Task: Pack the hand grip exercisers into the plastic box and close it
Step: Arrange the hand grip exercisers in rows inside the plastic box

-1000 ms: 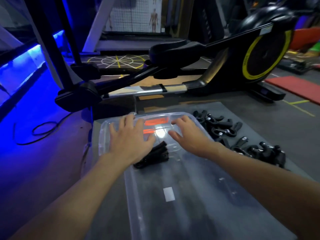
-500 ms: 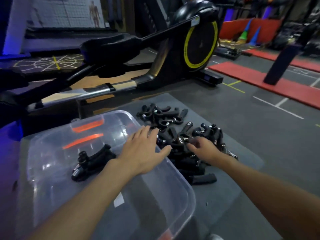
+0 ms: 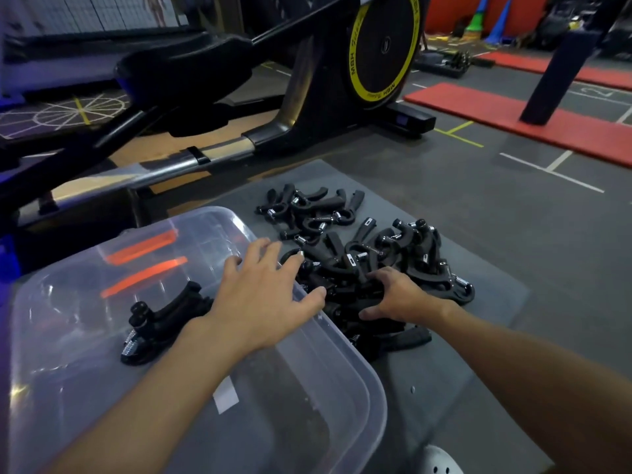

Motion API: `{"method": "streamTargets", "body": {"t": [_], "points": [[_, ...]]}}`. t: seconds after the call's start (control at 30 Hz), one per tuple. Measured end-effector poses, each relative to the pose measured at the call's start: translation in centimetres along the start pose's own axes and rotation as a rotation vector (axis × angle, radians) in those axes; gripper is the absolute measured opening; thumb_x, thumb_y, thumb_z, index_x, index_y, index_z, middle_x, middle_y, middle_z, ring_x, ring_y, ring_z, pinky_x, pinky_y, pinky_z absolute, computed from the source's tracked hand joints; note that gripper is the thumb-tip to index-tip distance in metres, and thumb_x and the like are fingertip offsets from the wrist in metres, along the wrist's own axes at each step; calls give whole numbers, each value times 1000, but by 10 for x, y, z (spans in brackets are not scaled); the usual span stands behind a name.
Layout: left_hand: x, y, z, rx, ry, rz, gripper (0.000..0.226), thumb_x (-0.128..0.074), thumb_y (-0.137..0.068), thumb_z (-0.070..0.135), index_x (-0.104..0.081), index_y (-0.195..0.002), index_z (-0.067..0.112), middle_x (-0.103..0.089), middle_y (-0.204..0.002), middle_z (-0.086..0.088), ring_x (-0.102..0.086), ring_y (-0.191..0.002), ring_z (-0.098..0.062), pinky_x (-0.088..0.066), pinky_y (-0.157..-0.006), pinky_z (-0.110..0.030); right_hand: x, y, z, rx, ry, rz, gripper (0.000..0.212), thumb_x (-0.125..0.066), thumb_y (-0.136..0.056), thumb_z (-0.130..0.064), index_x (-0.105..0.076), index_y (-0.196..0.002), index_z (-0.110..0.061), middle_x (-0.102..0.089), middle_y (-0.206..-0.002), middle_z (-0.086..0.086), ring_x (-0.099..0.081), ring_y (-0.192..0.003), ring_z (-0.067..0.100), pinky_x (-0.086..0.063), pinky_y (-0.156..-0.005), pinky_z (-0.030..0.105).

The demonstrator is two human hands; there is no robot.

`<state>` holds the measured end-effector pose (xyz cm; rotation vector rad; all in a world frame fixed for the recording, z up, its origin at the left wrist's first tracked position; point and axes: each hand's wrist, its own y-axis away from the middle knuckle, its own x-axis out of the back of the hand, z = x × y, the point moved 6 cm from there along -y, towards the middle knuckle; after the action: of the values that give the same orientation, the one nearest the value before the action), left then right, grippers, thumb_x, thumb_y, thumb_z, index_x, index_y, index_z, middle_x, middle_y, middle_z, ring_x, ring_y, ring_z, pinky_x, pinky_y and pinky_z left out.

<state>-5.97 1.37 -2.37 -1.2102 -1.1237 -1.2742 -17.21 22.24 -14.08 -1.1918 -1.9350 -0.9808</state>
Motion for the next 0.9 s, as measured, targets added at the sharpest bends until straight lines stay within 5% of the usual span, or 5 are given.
{"method": "streamTargets", "body": {"t": [0.27,0.5,0.6,0.77,0.9], "points": [[5,-2,0,4,27,28,68,-21,-85,69,-44,-137,30,-41,-144,4,-19,-139,-19,-25,-106,-47,40,25,-23,112,172,121,90,-85,-62,-36,-46,-137,-7,-43,-138,4,-50,-121,20,-37,-92,17],[20,1,-2,7,157,60,52,-30,-95,56,-44,-138,29,-43,-143,6,-32,-136,-16,-27,-110,-45,116,56,-56,320,140,400,25,-61,-80,-1,-65,-104,-4,-59,-106,5,-67,-90,23,-54,-79,30],[29,8,0,13,193,80,49,-32,-97,52,-45,-137,27,-47,-140,6,-37,-133,-18,-27,-108,-44,126,68,-67,327,47,381,29,-59,-84,3,-62,-113,2,-63,-114,13,-70,-91,25,-57,-85,39],[20,17,14,-38,165,27,52,-32,-95,55,-42,-139,29,-45,-141,6,-32,-135,-16,-30,-108,-46,64,76,-8,-4,117,-29,81,-80,-76,-35,-40,-144,-18,-50,-143,3,-47,-131,20,-36,-106,25],[8,17,15,-65,118,23,57,-30,-92,60,-41,-139,29,-44,-143,6,-25,-140,-18,-27,-110,-49,34,69,4,-45,75,-79,87,-79,-76,-39,-34,-148,-17,-48,-144,4,-46,-132,20,-35,-103,24]]}}
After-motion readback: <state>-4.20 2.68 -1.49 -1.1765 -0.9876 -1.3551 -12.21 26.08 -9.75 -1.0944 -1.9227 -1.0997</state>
